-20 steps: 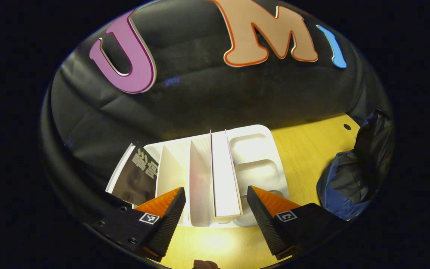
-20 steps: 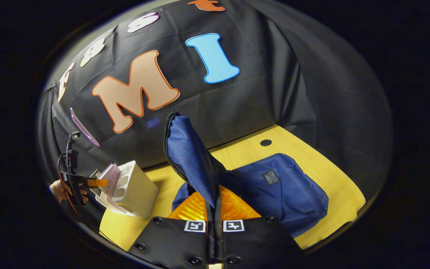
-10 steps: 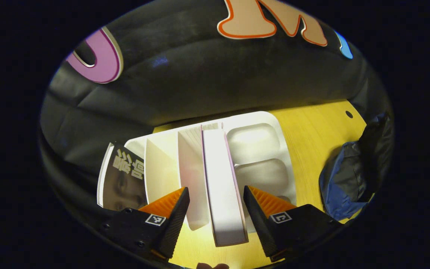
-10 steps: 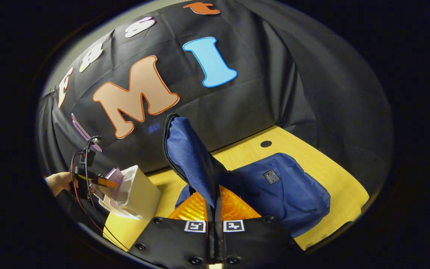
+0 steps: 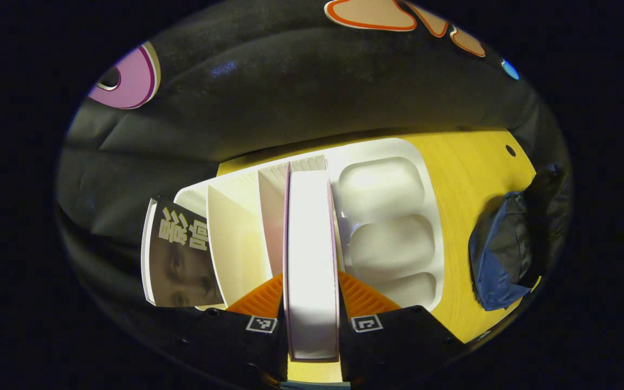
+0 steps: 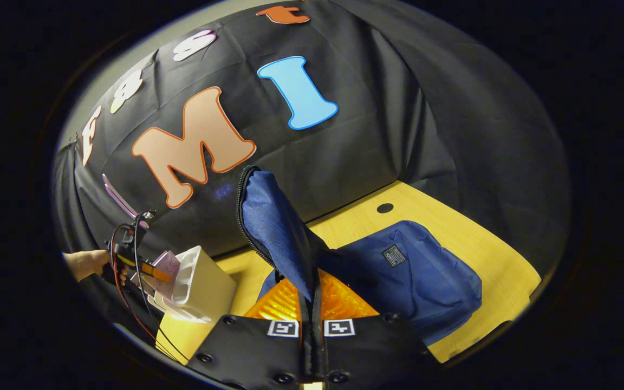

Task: Open the schoolbag, grab two books from the bookshelf and put them into the schoolbag.

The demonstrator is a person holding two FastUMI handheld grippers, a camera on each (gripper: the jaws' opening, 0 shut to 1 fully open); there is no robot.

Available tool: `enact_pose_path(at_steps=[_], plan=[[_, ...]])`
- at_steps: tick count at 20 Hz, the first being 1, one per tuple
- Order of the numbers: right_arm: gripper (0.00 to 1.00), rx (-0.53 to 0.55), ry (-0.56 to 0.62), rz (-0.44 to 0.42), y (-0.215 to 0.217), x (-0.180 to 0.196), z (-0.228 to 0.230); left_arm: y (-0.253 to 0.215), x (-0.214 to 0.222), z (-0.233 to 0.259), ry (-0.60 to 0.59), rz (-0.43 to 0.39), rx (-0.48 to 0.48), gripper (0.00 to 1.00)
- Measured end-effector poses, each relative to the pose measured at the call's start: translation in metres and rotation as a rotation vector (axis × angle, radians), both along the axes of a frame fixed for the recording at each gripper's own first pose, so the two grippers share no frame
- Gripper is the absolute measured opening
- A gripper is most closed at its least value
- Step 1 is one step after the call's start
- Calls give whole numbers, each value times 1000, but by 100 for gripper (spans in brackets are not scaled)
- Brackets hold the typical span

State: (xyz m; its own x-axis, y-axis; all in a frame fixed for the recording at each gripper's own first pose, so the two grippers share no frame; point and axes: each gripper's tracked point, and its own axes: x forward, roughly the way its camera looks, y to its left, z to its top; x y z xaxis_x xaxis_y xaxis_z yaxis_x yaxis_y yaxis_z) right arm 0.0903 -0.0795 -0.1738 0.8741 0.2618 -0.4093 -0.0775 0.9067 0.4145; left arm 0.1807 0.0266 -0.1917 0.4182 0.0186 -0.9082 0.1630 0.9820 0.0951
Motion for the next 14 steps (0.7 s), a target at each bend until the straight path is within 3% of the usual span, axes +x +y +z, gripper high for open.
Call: enact_pose_path(at_steps=[8, 14], plan=[[3, -2, 5, 7, 1, 0, 0, 26, -5, 38, -45, 33, -109, 30], [2, -11, 5, 7, 2, 2, 1, 51, -16, 77, -99, 64, -225, 33]])
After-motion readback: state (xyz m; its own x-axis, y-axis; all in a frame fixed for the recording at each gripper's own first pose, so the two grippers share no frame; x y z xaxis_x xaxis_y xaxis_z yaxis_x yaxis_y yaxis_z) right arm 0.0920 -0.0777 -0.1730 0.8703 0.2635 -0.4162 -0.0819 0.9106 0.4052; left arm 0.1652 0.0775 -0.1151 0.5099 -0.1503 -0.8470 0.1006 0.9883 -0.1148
